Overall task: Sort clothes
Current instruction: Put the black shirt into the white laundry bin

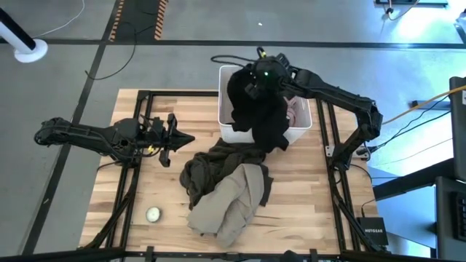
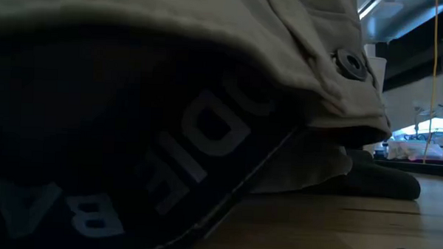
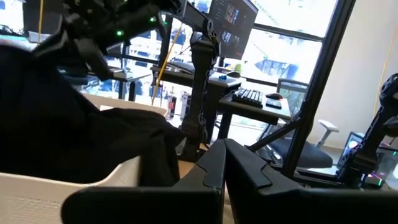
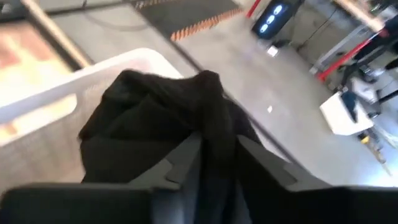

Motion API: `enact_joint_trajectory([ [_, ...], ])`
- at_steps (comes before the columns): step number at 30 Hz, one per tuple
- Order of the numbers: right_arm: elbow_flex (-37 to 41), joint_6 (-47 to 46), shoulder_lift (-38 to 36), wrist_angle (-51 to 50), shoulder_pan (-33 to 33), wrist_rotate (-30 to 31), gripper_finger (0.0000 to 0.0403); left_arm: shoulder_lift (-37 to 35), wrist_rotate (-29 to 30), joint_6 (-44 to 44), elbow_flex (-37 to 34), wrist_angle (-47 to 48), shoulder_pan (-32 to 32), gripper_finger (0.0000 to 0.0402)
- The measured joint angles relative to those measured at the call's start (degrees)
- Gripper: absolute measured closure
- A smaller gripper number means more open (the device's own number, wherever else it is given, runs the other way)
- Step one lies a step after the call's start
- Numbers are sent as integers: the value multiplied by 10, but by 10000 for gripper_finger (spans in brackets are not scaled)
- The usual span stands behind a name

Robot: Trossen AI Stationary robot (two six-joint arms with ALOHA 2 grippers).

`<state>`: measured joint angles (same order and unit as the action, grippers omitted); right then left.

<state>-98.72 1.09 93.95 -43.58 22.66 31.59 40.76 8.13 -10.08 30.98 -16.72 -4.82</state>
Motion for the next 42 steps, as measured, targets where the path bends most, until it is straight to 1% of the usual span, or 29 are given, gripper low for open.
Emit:
enact_joint_trajectory([
  [2,-9,-11,0,-35,-1,-15,254,0,0,0,0,4,0,402],
  [4,-39,-22,0,-86,-2,-33,227,0,0,0,0,9,0,402],
  [9,-153,-68,-3,-226,-2,-111,179,0,0,0,0,14,0,402],
  [12,-211,-98,-3,-304,-17,-173,167,0,0,-3,0,13,0,402],
  [14,-236,-115,-4,-351,-41,-199,165,0,0,-4,0,13,0,402],
  [16,-250,-129,-4,-396,-76,-207,165,0,0,-4,0,14,0,402],
  [19,-251,-153,-3,-443,-136,-188,164,0,0,-8,0,13,0,402],
  [23,-221,-189,-3,-462,-222,-114,164,0,0,-19,0,18,0,402],
  [27,-158,-208,-6,-461,-295,-46,164,0,0,-26,0,29,0,402],
  [30,-98,-218,-12,-461,-327,-6,164,0,0,-30,-3,28,0,402],
  [32,-61,-222,-12,-460,-336,21,164,0,0,-30,-4,29,0,402],
  [34,-27,-226,-14,-454,-336,27,164,0,0,-30,-4,28,0,402],
  [37,21,-222,-16,-429,-331,12,164,0,0,-29,-4,28,0,402],
  [42,72,-215,-15,-411,-321,9,164,0,0,-28,-4,28,0,402],
])
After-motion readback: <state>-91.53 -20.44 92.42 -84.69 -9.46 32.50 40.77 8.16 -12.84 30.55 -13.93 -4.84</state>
